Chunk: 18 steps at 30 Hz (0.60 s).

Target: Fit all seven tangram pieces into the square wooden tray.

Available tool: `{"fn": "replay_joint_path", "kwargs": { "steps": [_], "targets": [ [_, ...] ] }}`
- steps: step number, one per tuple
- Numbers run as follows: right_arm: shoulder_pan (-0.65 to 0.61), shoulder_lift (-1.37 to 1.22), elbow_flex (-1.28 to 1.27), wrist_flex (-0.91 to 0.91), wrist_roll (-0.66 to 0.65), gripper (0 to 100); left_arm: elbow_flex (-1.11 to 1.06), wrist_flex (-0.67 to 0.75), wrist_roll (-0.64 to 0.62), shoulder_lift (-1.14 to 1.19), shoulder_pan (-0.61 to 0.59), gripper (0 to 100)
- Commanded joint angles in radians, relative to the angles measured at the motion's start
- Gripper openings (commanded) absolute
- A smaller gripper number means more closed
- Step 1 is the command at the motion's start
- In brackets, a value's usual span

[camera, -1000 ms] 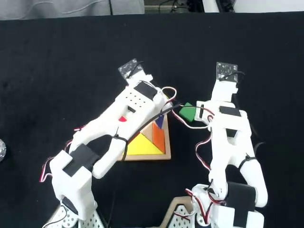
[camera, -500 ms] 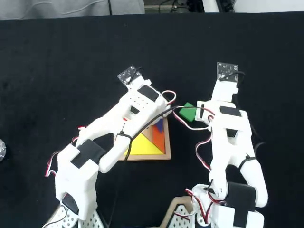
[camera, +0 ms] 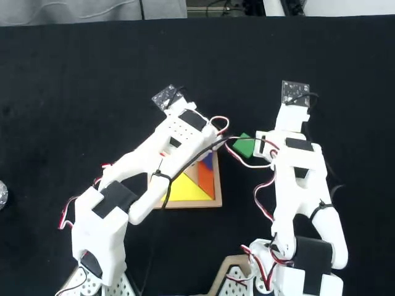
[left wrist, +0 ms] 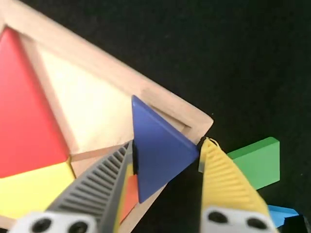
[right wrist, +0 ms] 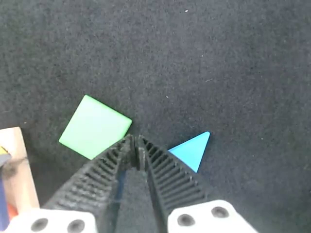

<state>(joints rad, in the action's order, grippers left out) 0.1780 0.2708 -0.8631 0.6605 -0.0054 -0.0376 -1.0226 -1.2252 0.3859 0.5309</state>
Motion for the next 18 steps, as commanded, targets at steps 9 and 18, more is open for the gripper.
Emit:
{"fn": "replay_joint_path", "kwargs": {
  "steps": [9, 18],
  "targets": [
    [0.009, 0.053, 0.051, -0.008, 0.002, 1.1, 0.048, -0.008, -0.011, -0.009, 0.010, 38],
    [0.009, 0.053, 0.050, -0.008, 0.002, 1.1, 0.262, -0.430, -0.005, -0.057, -0.081, 37]
  ]
}}
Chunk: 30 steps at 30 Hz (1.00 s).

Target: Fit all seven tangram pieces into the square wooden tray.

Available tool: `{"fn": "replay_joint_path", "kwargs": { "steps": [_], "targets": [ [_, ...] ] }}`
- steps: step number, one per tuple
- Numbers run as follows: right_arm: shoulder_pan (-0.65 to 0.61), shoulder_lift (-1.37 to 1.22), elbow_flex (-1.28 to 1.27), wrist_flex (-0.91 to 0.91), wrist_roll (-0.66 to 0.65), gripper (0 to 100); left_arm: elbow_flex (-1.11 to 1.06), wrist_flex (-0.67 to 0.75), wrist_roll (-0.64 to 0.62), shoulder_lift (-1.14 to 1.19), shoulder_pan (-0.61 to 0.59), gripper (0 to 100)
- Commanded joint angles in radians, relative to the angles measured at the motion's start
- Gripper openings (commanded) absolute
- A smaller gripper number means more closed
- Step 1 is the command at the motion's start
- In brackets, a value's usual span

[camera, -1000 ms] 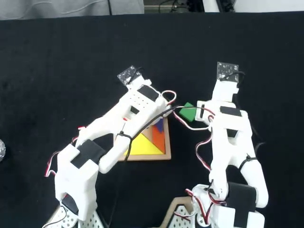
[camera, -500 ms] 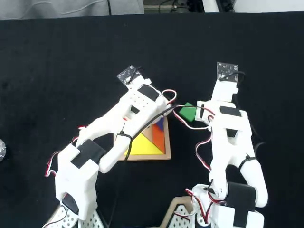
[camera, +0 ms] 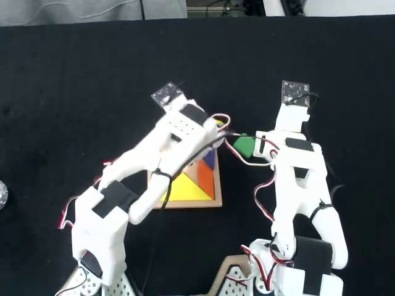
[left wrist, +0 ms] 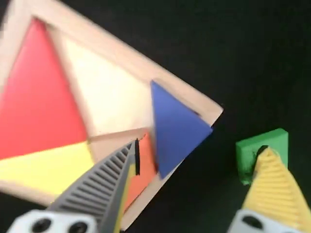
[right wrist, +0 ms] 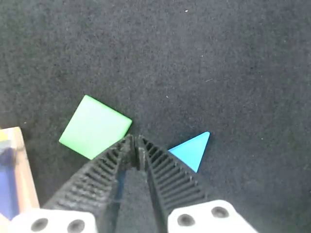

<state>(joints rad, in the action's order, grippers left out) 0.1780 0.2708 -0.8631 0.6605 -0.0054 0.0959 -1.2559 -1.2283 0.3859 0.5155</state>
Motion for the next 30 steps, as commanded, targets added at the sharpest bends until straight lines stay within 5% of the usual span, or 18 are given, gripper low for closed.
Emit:
{"fn": "replay_joint_path", "kwargs": {
  "steps": [1, 5, 10, 16, 19, 24, 30],
  "targets": [
    [0.009, 0.053, 0.050, -0.008, 0.002, 1.1, 0.154, -0.278, 0.000, -0.075, -0.099, 37],
    [-0.023, 0.059, 0.054, 0.023, -0.020, 1.1, 0.202, -0.505, 0.003, -0.158, -0.272, 37],
    [-0.209, 0.154, 0.035, 0.138, -0.152, 1.1, 0.087, -0.502, 0.187, -0.250, -0.506, 37],
    [-0.347, 0.191, 0.033, 0.161, -0.153, 1.1, -0.008, -0.482, 0.789, -0.307, -0.662, 37],
    [-0.379, 0.145, 0.051, 0.155, -0.153, 1.1, -0.117, -0.324, 1.040, -0.318, -0.723, 37],
    [-0.379, 0.008, 0.153, 0.153, -0.153, 1.1, -0.352, -0.020, 1.008, -0.321, -0.791, 37],
    [-0.384, -0.183, 0.358, 0.157, -0.153, 1.1, -0.463, 0.100, 1.002, -0.315, -0.786, 37]
  ]
}}
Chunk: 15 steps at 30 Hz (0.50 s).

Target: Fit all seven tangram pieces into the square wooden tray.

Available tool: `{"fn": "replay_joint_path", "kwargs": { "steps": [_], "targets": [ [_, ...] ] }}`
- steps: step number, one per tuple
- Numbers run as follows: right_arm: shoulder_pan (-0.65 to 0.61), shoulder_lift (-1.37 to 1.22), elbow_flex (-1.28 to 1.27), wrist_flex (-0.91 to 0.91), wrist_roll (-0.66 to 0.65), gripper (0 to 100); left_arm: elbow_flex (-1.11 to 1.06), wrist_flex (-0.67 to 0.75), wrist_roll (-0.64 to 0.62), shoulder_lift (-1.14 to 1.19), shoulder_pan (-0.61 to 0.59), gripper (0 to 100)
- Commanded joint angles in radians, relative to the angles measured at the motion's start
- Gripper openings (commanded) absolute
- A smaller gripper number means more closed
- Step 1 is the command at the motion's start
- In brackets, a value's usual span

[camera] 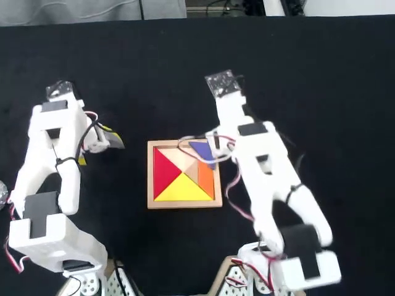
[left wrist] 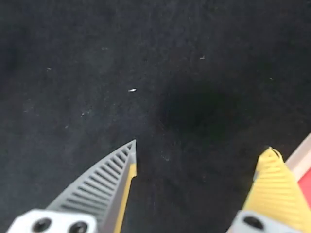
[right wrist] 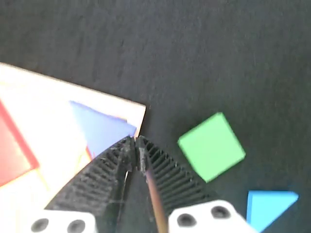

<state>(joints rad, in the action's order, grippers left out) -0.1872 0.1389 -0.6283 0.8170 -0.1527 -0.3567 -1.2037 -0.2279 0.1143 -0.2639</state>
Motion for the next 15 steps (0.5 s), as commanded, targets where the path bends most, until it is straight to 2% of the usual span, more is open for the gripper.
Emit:
{"fn": "replay_joint_path", "kwargs": {
  "steps": [1, 6, 15],
  "targets": [
    [-0.018, -0.079, 0.147, 0.000, -0.006, 1.1, -0.022, 0.064, 0.002, -0.040, -0.007, 37],
    [-0.029, -0.185, 0.188, 0.003, -0.008, 1.1, -0.107, 0.198, -0.002, -0.049, -0.008, 37],
    [-0.112, -0.188, 0.156, 0.006, -0.012, 1.1, -0.205, 0.236, 0.002, -0.175, -0.019, 37]
  ]
}}
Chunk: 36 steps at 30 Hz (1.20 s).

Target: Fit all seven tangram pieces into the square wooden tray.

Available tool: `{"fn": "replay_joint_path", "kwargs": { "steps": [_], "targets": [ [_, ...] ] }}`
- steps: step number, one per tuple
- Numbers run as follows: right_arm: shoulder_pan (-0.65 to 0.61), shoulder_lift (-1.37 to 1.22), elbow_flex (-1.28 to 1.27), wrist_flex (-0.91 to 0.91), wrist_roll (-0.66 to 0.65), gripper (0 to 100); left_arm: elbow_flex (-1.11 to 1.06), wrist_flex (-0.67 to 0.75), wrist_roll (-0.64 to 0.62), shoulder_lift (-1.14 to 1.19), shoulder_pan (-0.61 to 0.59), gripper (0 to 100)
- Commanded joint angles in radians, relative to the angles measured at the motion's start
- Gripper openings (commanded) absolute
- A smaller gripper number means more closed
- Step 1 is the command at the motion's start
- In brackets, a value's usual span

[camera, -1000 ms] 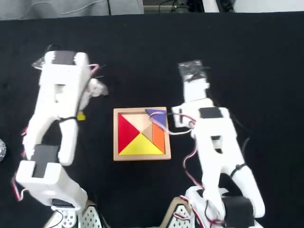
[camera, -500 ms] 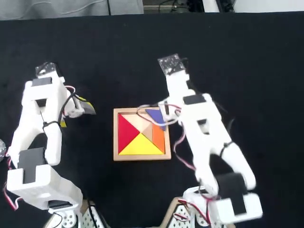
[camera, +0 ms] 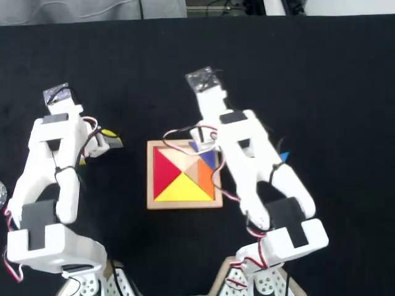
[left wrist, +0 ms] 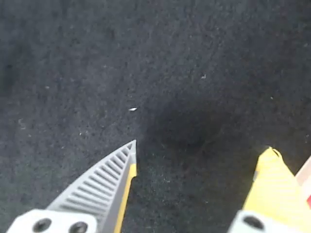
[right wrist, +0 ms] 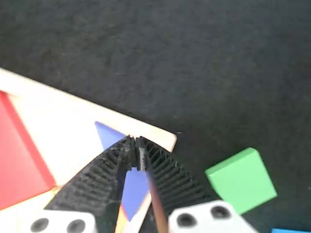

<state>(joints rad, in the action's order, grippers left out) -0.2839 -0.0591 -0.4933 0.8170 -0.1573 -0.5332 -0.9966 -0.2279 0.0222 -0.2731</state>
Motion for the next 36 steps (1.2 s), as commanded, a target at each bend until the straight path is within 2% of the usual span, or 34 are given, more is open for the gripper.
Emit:
{"fn": "replay_joint_path", "kwargs": {
  "steps": [1, 10, 16, 22, 32, 36],
  "targets": [
    [-0.014, 0.010, 0.021, 0.006, -0.008, 1.1, -0.051, 0.051, 0.002, -0.103, -0.010, 37],
    [0.052, -0.010, 0.042, -0.003, -0.002, 1.1, -0.266, 0.256, 0.002, -0.270, -0.008, 37],
    [0.037, -0.068, 0.061, 0.006, -0.008, 1.1, -0.354, 0.298, 0.003, -0.376, -0.010, 37],
    [0.032, -0.059, 0.071, 0.041, -0.009, 1.1, -0.440, 0.402, 0.003, -0.437, -0.010, 37],
    [0.035, 0.033, 0.007, 0.041, -0.005, 1.1, -0.456, 0.416, 0.005, -0.457, -0.010, 37],
    [0.078, 0.104, -0.016, 0.041, -0.003, 1.1, -0.456, 0.416, 0.005, -0.457, -0.010, 37]
  ]
}}
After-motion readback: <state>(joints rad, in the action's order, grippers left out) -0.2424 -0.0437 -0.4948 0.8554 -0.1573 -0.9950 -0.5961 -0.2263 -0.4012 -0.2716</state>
